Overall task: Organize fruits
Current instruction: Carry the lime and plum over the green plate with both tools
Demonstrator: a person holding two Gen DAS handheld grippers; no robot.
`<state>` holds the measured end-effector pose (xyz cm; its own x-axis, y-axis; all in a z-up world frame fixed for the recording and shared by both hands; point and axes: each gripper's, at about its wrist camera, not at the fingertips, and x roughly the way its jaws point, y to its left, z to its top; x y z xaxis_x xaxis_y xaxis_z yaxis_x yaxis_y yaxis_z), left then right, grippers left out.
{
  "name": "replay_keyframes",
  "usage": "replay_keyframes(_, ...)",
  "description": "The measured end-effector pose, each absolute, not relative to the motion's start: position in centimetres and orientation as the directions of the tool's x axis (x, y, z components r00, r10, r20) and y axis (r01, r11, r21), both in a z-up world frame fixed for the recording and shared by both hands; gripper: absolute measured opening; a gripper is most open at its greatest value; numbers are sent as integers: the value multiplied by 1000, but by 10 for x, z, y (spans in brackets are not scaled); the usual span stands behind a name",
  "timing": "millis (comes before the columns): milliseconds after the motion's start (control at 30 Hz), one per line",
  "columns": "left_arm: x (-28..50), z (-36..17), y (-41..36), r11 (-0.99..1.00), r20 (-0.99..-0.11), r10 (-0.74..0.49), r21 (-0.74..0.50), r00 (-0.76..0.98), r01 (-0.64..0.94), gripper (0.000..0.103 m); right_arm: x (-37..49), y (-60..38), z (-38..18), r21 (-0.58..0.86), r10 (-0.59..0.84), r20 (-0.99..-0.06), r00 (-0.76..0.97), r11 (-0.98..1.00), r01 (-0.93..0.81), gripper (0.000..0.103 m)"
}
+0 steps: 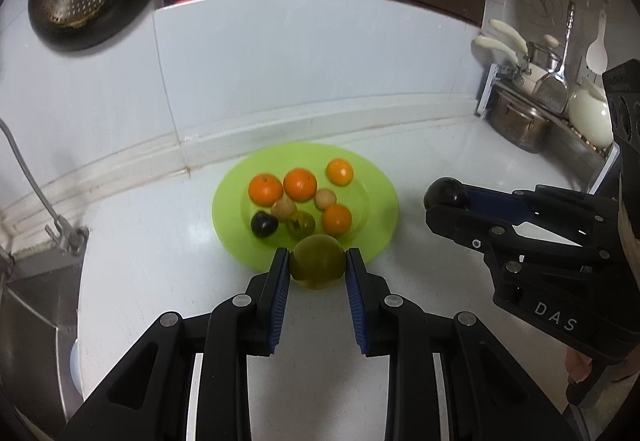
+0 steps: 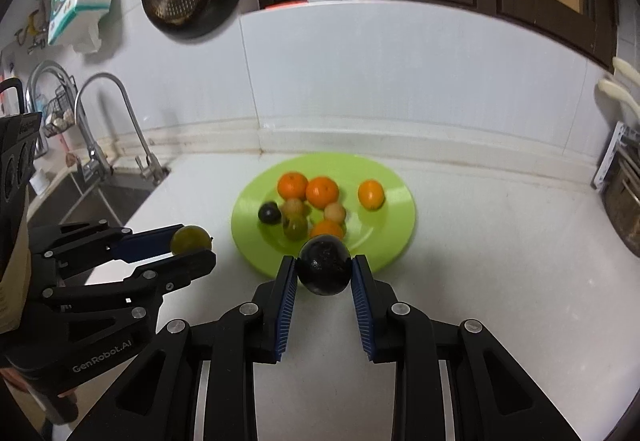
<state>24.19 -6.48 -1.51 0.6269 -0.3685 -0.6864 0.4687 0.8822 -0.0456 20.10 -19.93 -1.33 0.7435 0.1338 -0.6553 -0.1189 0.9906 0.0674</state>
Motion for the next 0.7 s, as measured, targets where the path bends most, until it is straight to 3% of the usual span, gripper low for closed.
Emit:
replay_keyframes(433,282,-1,-71,868,-668,-381,-21,639,496,28,231,-206,6,78,126,-619,776,992,-99,29)
replay_keyframes(700,315,-14,-81,859,-687,-397,-44,608,511,28,267,-215,-8,99,136,-657,742,991,-94,29)
